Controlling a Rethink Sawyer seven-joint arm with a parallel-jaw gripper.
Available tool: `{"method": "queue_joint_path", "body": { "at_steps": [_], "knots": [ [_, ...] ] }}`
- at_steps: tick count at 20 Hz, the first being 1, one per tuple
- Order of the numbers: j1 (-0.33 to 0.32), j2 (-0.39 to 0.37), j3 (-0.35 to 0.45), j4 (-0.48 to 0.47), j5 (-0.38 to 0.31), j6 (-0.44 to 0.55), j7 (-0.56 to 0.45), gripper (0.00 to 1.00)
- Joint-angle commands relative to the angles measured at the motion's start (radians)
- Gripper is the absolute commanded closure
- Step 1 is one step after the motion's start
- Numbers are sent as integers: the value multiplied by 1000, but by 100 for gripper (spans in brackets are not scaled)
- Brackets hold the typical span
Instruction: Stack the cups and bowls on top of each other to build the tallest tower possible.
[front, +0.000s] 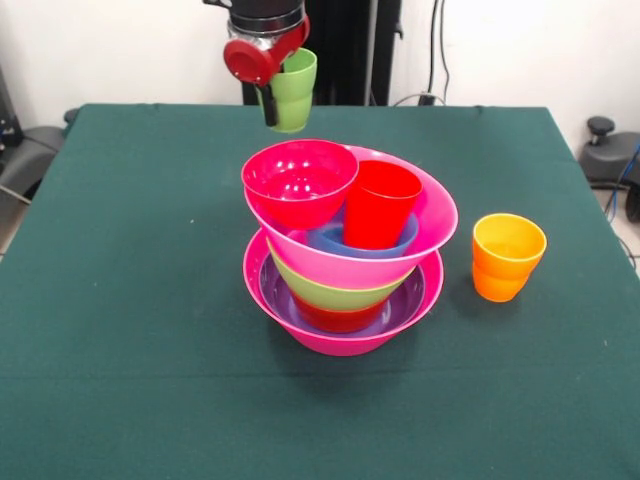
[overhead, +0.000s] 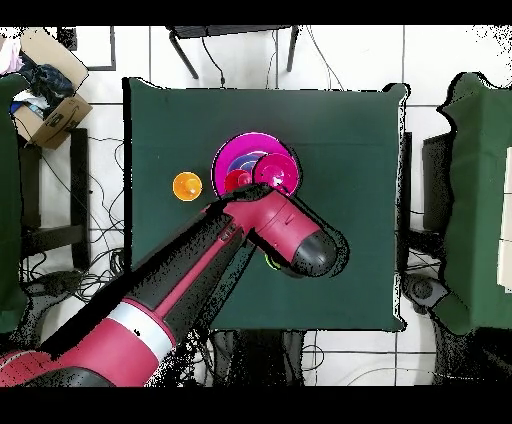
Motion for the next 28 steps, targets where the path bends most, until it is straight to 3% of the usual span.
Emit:
{"method": "queue_joint_path", "body": {
  "at_steps": [1, 8, 18, 28],
  "knots": [
    [-9, 26, 113, -108, -52, 5, -108, 100],
    [-19, -3, 128, -132, -61, -6, -143, 100],
    [17, -18, 100, -183, -85, -75, -48, 100],
    [2, -11, 93, -189, -116, -89, -80, 100]
  ]
}}
